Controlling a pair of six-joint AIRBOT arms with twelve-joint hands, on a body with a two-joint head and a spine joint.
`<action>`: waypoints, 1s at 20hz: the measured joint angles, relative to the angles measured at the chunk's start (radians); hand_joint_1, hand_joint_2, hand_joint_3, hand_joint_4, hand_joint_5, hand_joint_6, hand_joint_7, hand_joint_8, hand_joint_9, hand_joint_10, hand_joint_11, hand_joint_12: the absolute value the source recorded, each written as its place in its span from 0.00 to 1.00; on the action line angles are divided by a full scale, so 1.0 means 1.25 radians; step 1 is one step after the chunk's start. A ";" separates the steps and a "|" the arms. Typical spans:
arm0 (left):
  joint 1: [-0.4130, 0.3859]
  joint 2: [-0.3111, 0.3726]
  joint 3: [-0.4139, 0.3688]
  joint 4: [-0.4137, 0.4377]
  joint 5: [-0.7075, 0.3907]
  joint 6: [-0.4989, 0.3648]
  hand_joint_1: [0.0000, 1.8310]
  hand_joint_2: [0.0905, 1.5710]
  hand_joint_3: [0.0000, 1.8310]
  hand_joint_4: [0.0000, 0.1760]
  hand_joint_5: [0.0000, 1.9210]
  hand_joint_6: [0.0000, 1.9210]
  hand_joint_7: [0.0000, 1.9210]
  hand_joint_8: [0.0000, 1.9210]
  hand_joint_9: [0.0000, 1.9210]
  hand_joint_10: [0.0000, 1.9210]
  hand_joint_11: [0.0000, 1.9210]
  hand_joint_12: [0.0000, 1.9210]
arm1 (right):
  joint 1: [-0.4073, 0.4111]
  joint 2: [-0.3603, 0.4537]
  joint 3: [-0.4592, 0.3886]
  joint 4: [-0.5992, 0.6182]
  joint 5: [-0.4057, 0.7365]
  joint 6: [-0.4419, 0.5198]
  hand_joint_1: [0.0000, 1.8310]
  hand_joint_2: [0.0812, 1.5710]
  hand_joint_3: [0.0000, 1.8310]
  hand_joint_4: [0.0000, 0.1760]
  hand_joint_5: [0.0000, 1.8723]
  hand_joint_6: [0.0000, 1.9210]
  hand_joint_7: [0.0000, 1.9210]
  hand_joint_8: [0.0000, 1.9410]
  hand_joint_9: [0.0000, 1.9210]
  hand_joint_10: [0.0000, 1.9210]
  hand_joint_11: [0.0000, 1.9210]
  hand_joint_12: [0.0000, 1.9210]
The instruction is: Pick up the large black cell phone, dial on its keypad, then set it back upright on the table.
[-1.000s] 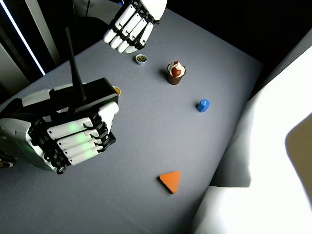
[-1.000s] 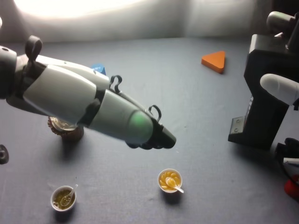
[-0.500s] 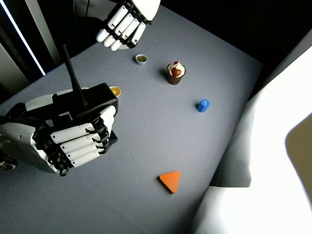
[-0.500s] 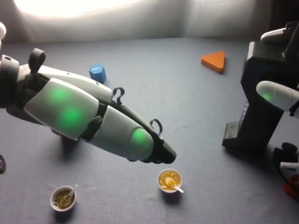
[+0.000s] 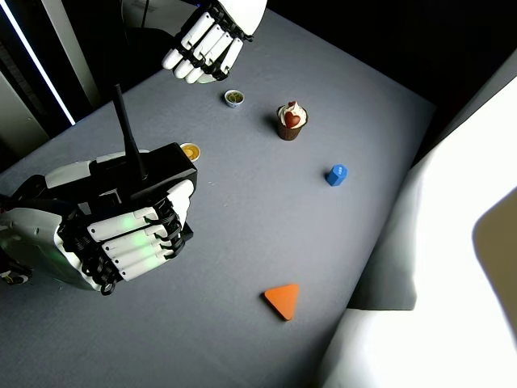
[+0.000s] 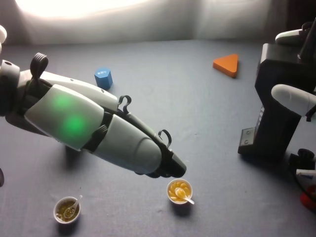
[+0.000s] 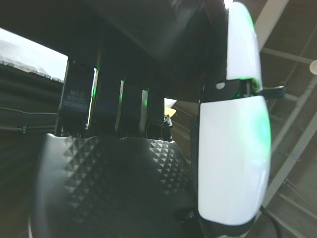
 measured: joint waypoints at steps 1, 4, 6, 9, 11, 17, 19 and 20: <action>-0.001 0.000 -0.005 0.005 0.001 -0.008 0.05 0.79 0.00 0.00 0.20 0.01 0.17 0.00 0.16 0.00 0.00 0.45 | 0.000 0.000 0.000 0.000 0.000 0.000 0.82 0.70 0.00 0.00 0.49 0.37 0.45 0.58 0.48 0.62 0.49 0.79; -0.004 0.000 -0.008 0.008 -0.005 -0.016 0.03 0.80 0.00 0.00 0.18 0.00 0.16 0.00 0.15 0.00 0.00 0.44 | 0.000 0.000 0.000 0.000 0.000 0.000 0.81 0.69 0.00 0.00 0.51 0.34 0.45 0.57 0.50 0.58 0.50 0.78; -0.004 0.000 -0.008 0.010 -0.005 -0.016 0.04 0.79 0.00 0.00 0.19 0.00 0.17 0.00 0.17 0.00 0.00 0.46 | 0.000 0.000 0.000 -0.001 0.000 0.000 0.82 0.69 0.00 0.00 0.51 0.35 0.45 0.56 0.49 0.59 0.51 0.77; -0.004 0.000 -0.008 0.010 -0.005 -0.016 0.03 0.80 0.00 0.00 0.18 0.00 0.16 0.00 0.16 0.00 0.00 0.47 | 0.000 0.000 0.000 -0.001 0.000 0.000 0.82 0.69 0.00 0.00 0.48 0.36 0.46 0.55 0.49 0.60 0.51 0.77; -0.006 0.000 -0.009 0.010 -0.005 -0.017 0.02 0.80 0.00 0.01 0.17 0.00 0.15 0.00 0.15 0.00 0.00 0.43 | 0.000 0.000 0.000 -0.001 0.000 0.000 0.80 0.70 0.00 0.00 0.48 0.39 0.46 0.56 0.48 0.64 0.50 0.77; -0.006 0.002 -0.015 0.011 -0.007 -0.018 0.03 0.79 0.00 0.00 0.19 0.00 0.17 0.00 0.16 0.00 0.00 0.45 | -0.006 -0.001 -0.005 -0.002 0.008 0.002 0.75 0.70 0.00 0.00 0.47 0.47 0.47 0.58 0.51 0.62 0.52 0.58; -0.006 0.002 -0.015 0.012 -0.007 -0.017 0.01 0.79 0.00 0.00 0.18 0.00 0.16 0.00 0.16 0.00 0.00 0.45 | -0.006 -0.001 -0.005 -0.002 0.007 0.002 0.75 0.71 0.00 0.00 0.46 0.53 0.44 0.60 0.48 0.65 0.46 0.58; -0.006 0.002 -0.015 0.012 -0.007 -0.017 0.01 0.79 0.00 0.00 0.18 0.00 0.16 0.00 0.16 0.00 0.00 0.45 | -0.006 -0.002 -0.005 -0.004 0.007 0.002 0.74 0.73 0.00 0.00 0.45 0.59 0.42 0.62 0.45 0.68 0.41 0.59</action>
